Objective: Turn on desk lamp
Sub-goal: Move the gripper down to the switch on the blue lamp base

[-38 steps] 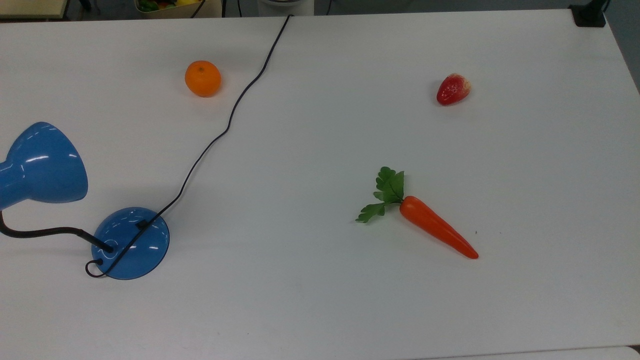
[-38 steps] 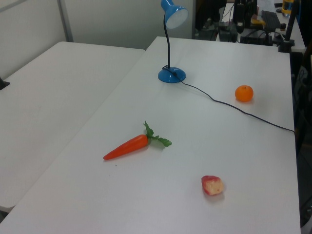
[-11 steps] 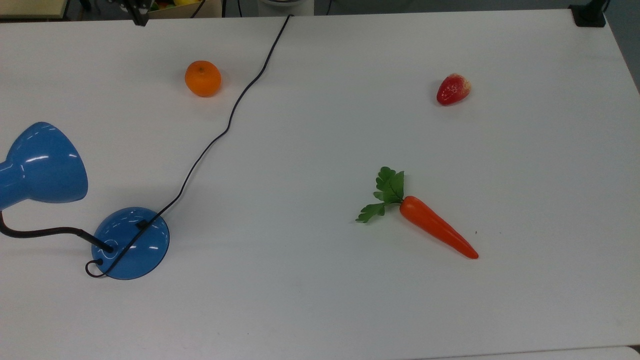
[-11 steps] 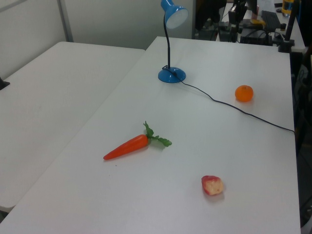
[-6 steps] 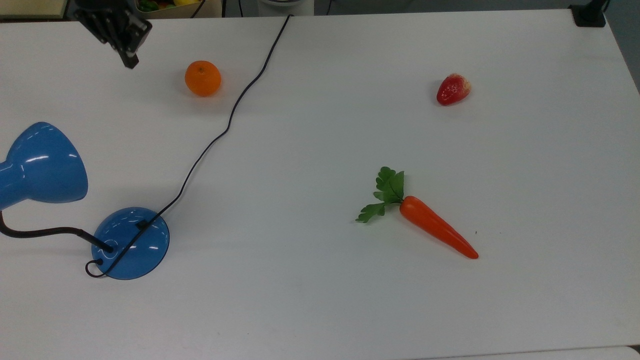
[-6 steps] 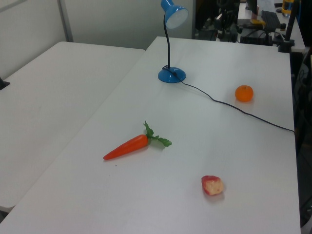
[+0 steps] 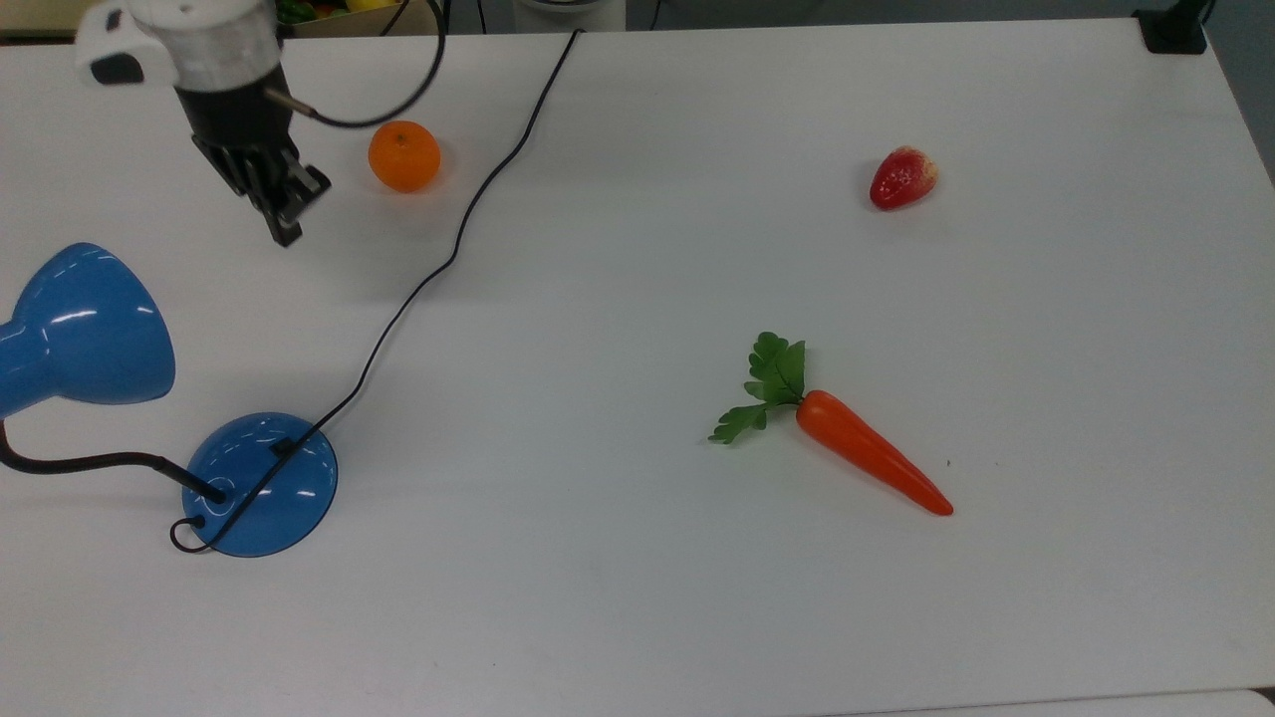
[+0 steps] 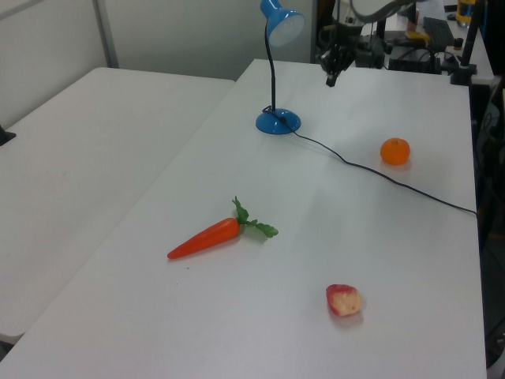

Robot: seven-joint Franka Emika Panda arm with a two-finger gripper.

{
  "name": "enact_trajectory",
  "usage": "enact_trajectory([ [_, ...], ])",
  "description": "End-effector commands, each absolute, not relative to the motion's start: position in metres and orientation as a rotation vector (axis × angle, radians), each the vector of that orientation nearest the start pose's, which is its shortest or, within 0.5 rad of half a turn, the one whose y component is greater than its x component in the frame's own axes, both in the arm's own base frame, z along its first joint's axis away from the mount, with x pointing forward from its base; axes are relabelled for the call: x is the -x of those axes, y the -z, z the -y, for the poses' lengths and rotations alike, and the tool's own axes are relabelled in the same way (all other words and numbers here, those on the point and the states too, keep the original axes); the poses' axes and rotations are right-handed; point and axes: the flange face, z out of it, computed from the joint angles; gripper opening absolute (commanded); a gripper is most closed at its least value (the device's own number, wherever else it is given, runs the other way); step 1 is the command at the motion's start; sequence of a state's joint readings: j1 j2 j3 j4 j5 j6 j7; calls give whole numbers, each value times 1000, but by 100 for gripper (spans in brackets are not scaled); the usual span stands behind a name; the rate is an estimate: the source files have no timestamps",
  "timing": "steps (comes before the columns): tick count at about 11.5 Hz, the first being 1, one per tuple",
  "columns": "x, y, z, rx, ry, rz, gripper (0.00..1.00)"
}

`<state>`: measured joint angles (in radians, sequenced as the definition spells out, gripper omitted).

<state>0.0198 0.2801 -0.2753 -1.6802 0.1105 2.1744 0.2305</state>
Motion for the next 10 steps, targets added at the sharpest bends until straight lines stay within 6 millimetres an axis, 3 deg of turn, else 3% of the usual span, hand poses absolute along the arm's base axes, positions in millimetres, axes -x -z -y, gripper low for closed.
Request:
enact_trajectory([
  [1, -673, -430, 136, 2951, 511, -891, 0],
  [6, -711, -375, 134, 2826, 800, -1070, 0],
  [10, -715, -358, 140, 2787, 843, -1130, 0],
])
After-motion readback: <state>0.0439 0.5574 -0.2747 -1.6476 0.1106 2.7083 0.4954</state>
